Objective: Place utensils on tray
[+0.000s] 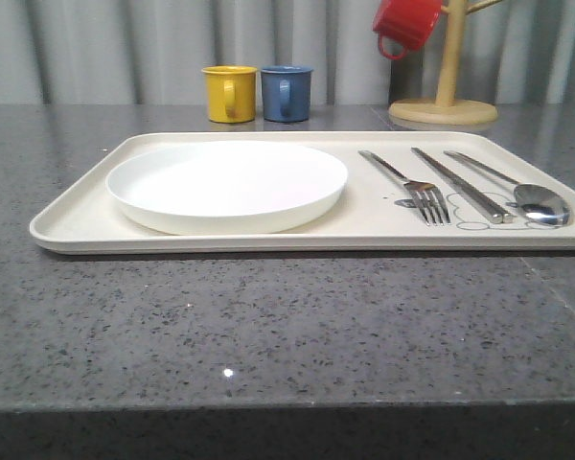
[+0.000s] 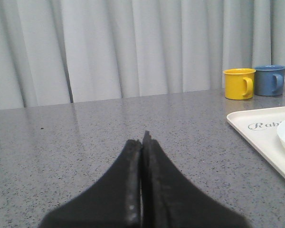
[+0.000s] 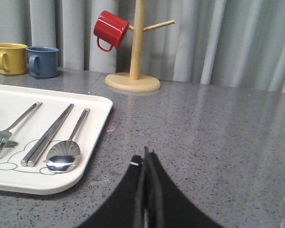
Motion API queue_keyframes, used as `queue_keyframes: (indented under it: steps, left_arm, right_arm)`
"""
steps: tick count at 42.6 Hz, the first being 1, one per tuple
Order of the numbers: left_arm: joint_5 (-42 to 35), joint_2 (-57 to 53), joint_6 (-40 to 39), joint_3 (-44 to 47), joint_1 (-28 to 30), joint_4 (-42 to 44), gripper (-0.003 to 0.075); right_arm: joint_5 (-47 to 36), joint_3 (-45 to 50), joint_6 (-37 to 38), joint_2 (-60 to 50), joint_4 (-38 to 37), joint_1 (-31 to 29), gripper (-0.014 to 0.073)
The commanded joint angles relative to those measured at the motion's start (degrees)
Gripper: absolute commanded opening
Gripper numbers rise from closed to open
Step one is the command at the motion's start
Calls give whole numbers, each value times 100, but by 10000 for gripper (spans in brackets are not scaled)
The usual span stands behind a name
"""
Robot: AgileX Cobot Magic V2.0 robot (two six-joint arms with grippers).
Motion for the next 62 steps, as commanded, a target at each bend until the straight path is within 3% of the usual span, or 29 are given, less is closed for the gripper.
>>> queue_keyframes:
  steps: [1,4,10,62]
  left_arm:
    - [-426,-119,-14,36,-40,0,-20]
    - [-426,-119,-14,36,-40,0,-20]
    - [-426,-119,-14,36,-40,0,-20]
    - [-426,-119,-14,36,-40,0,-20]
  right_arm:
    - [-500,-23,-24,-88,79,-36,-67]
    - [-575,-23,411,-94,57,-36,-67]
    - [-604,-23,1312,-94,-711,-40,-67]
    - [-580,-23,1306,-94,-791,-201,-67]
